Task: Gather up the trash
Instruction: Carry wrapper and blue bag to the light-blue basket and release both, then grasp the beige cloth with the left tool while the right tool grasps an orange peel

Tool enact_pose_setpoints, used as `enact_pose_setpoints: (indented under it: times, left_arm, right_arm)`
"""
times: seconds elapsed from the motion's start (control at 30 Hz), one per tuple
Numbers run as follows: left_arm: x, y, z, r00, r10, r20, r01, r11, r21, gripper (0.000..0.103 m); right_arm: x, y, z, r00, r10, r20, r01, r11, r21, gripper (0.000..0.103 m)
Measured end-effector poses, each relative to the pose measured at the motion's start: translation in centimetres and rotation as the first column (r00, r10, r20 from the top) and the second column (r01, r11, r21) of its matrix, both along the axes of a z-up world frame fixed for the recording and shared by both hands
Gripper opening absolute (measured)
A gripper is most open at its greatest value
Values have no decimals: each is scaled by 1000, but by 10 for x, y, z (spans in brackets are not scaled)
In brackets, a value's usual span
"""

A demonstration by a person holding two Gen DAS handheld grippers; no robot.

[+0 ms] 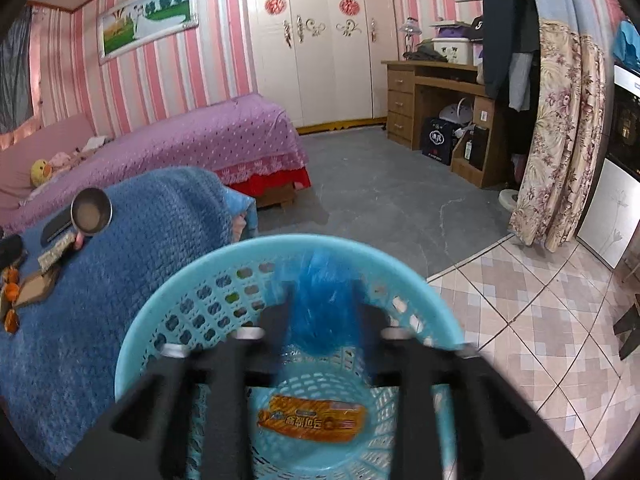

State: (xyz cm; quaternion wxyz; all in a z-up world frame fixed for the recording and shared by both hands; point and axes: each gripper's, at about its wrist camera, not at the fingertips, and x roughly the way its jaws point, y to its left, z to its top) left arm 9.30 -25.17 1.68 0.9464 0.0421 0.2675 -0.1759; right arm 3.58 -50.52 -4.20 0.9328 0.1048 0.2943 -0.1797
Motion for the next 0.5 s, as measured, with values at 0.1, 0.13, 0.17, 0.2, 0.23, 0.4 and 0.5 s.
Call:
enact_pose_setpoints:
  times: [0.1,0.13,0.17,0.2,0.23,0.4,0.5]
  left_arm:
    - [-1,24,6,999,36,21,-36,999,24,96]
    - [-2,30,8,999,46,27,-47,999,26,97]
    - [-2,37,9,998,59,32,-60,998,27,97]
    - [-1,49,12,996,77,34,-78,997,24,97]
    - [-1,56,13,996,86,33,-87,996,19,97]
    - [-1,104,20,988,147,40,-147,989,14,97]
    - [-3,128,20,982,179,54,-181,983,27,97]
  right_arm:
    - [1,5,3,1000,-14,3,14,1000,0,73]
    - [2,7,4,1000,-19,9,19,1000,2,81]
    - [2,10,7,1000,-24,16,24,1000,-4,84]
    - [2,13,9,999,-26,21,26,1000,-11,89]
    - [3,18,13,999,-31,30,32,999,-29,92]
    - [11,41,26,997,-50,59,55,996,-73,98]
    - [19,58,30,997,-37,72,41,997,-64,98]
